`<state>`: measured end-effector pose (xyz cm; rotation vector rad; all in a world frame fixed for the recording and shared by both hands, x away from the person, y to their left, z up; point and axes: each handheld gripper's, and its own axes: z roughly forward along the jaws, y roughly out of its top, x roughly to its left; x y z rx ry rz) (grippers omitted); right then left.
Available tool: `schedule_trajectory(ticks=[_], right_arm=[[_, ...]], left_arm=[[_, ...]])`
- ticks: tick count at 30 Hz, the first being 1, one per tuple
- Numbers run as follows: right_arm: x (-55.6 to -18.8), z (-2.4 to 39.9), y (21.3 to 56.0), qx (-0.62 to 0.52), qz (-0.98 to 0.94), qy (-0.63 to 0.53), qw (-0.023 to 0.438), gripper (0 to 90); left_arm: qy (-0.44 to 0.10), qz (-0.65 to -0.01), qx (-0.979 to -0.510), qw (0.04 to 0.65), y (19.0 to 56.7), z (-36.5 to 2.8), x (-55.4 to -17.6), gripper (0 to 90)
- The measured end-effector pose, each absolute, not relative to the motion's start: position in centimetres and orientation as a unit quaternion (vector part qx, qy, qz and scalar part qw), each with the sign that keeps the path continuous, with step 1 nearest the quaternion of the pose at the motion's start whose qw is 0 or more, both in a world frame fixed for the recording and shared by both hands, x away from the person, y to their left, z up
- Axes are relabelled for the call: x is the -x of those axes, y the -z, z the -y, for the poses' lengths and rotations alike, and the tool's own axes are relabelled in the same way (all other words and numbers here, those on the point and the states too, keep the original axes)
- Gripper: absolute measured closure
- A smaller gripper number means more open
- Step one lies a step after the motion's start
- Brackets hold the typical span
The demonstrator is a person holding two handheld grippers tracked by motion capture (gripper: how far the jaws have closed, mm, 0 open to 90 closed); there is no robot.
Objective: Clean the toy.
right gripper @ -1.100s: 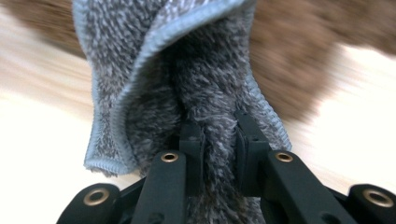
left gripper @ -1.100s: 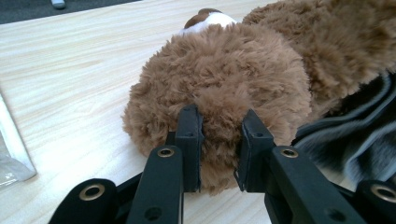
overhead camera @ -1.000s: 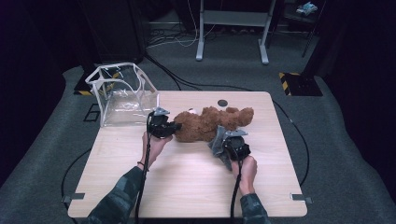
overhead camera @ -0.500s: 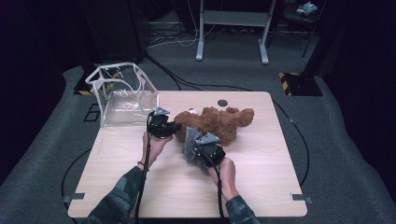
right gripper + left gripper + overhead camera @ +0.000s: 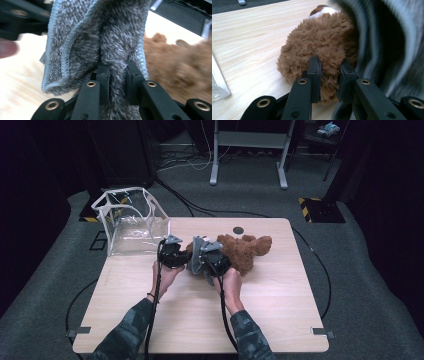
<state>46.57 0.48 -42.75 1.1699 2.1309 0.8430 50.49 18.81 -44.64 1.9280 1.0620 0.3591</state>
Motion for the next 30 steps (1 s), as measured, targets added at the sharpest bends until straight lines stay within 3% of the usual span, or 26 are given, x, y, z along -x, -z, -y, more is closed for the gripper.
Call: schedule_trajectory(ticks=[11, 15, 23, 27, 30], right_arm=[[-46.9, 7.8, 40.4, -0.518, -0.726, -0.324, 0.316, 76.9], [-46.7, 9.0, 40.3, -0.531, -0.716, -0.324, 0.317, 76.8], [-44.4, 4.6, 40.3, -0.455, -0.764, -0.341, 0.306, 76.4], [-45.5, 1.5, 40.2, -0.427, -0.790, -0.325, 0.297, 76.4], [-46.3, 2.0, 40.2, -0.445, -0.780, -0.325, 0.296, 76.5]], left_arm=[[-0.146, -0.426, -0.777, 0.441, 44.6, -19.0, -50.6, 75.6], [-0.145, -0.426, -0.777, 0.440, 44.7, -19.0, -50.7, 75.7], [-0.147, -0.427, -0.777, 0.438, 44.7, -18.9, -50.7, 75.6], [-0.146, -0.428, -0.777, 0.438, 44.7, -18.9, -50.7, 75.6], [-0.147, -0.427, -0.778, 0.438, 44.7, -18.9, -50.7, 75.7]])
